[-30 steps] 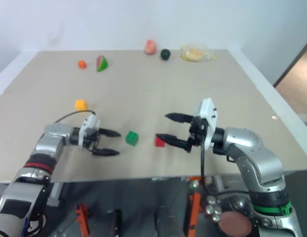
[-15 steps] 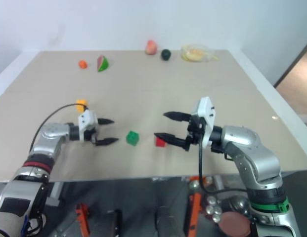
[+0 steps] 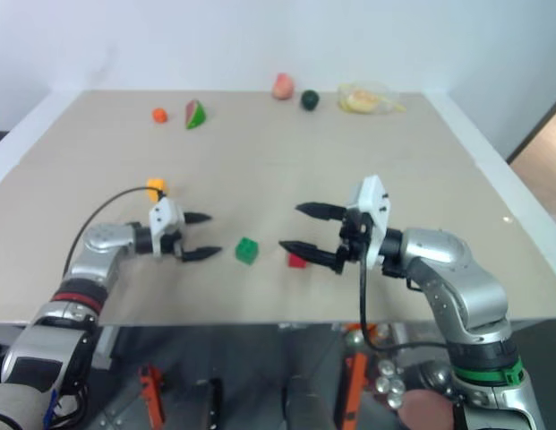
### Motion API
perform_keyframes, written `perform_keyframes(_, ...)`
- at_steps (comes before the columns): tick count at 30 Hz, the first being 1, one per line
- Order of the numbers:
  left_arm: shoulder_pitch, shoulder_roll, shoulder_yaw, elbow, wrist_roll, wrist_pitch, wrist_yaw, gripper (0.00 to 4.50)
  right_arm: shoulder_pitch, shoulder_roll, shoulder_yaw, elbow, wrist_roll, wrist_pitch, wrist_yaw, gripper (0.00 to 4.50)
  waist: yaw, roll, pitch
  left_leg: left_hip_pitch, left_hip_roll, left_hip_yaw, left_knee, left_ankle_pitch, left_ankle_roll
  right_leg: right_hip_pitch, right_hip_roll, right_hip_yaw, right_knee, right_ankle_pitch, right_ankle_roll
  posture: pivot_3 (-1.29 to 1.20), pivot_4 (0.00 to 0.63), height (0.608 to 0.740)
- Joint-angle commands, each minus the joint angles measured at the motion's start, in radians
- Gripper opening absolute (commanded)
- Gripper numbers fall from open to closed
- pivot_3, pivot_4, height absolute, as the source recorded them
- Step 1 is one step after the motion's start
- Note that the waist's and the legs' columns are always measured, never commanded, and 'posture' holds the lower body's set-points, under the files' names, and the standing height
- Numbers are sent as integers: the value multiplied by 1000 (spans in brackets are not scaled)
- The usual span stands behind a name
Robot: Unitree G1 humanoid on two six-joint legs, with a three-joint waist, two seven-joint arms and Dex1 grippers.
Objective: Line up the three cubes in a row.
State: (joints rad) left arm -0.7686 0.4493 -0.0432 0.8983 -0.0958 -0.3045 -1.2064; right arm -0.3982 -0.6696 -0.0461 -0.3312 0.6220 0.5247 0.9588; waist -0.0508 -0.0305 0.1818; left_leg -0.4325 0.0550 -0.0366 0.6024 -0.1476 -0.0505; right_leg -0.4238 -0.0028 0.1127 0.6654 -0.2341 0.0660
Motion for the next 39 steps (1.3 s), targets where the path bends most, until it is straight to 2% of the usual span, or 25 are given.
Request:
perform_keyframes(1, -35, 17, 24, 14, -13, 6, 12, 4485, -6, -9, -22, -21, 6, -12, 3, 3888, 3, 0, 0, 0, 0, 0, 0, 0, 0, 0, 0, 0, 0, 0, 0, 0, 150, 740)
perform_keyframes(5, -50, 22, 148, -73, -174, 187, 14, 4485, -4, -7, -25, -26, 12, -8, -2, 3888, 0, -1, 0, 0, 1, 0, 0, 0, 0, -1, 0, 0, 0, 0, 0, 0, 150, 740)
perform_keyframes(7, -28, 31, 195, -173, -246, 282, 21, 4485, -13, 0, -24, -16, 7, -15, -6, 3888, 1, -1, 0, -1, 1, 0, 0, 0, 0, -2, 1, 0, 0, 0, 0, 0, 150, 740)
perform_keyframes(11, 38, 43, 254, -369, -310, 403, 118, 4485, -65, 45, -10, 42, -40, -45, -65, 3888, -3, -1, 0, -1, 1, 0, 0, 0, 0, -2, 0, -1, 0, 1, 2, 0, 150, 740)
perform_keyframes(14, 86, 50, 274, -481, -296, 456, 242, 4485, -115, 89, 15, 101, -107, -75, -126, 3888, -3, -1, 0, 0, 1, 0, 0, 0, 0, -1, 1, -1, 0, 3, 5, 0, 150, 740)
perform_keyframes(19, 170, 45, 304, -631, -220, 554, 546, 4485, -206, 172, 52, 212, -223, -105, -248, 3888, -5, -1, 0, 1, 1, 0, 0, 0, 0, -1, 1, -1, 0, 4, 5, 0, 150, 740)
perform_keyframes(25, 213, 6, 356, -754, -183, 741, 874, 4485, -230, 214, 66, 206, -236, -107, -252, 3888, 2, -1, 0, -1, 1, 0, 0, 0, 0, -1, 0, -1, 0, 4, 6, 0, 150, 740)
perform_keyframes(33, 230, -12, 293, -771, -165, 811, 914, 4485, -241, 224, 78, 208, -238, -120, -229, 3888, 3, -1, 0, 0, 1, 0, 0, 0, -1, -1, 1, -1, 0, 4, 6, 0, 150, 740)
perform_keyframes(39, 186, -45, 273, -684, -155, 816, 947, 4485, -215, 216, 69, 163, -218, -108, -216, 3888, 3, -1, 0, 0, 1, 0, 0, 0, -1, -1, 1, -1, 0, 5, 6, 0, 150, 740)
